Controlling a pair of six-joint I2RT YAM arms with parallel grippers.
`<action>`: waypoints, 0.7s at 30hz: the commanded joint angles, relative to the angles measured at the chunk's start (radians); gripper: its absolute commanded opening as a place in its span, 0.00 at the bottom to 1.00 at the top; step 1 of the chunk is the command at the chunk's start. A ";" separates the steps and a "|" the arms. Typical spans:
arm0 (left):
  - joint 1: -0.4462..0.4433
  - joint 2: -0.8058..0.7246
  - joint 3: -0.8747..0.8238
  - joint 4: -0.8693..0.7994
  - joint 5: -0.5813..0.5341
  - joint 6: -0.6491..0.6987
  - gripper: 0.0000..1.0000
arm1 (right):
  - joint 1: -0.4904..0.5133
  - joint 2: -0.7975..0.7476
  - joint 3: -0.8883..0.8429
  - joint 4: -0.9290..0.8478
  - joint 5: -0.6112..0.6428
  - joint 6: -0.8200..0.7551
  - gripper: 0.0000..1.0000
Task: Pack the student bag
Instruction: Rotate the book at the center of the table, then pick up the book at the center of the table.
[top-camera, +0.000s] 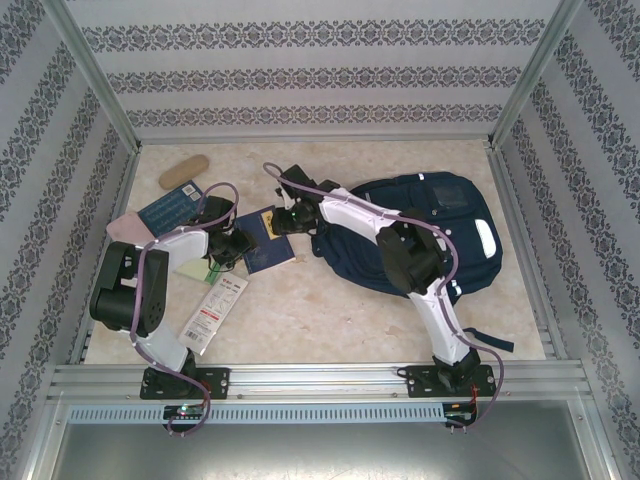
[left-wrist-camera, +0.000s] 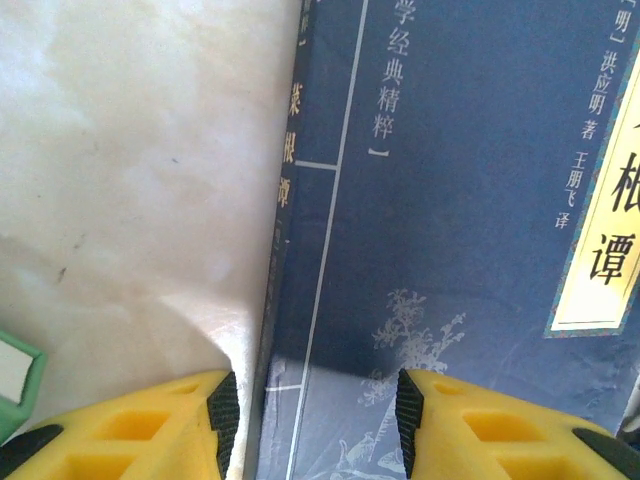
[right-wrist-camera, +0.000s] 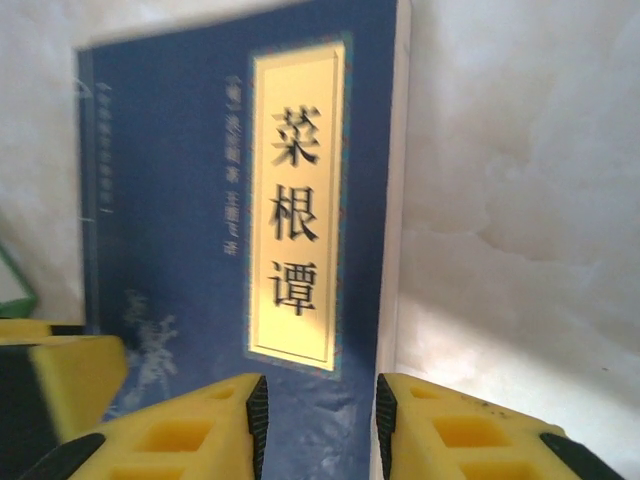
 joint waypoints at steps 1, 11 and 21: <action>-0.007 0.083 0.010 0.103 0.073 0.039 0.48 | 0.013 0.053 0.012 -0.042 -0.007 -0.021 0.37; -0.008 0.114 -0.004 0.246 0.248 0.001 0.49 | 0.053 0.055 -0.013 0.018 -0.155 0.043 0.35; 0.007 -0.023 -0.110 0.565 0.448 -0.126 0.47 | 0.082 0.056 0.030 0.049 -0.246 0.099 0.35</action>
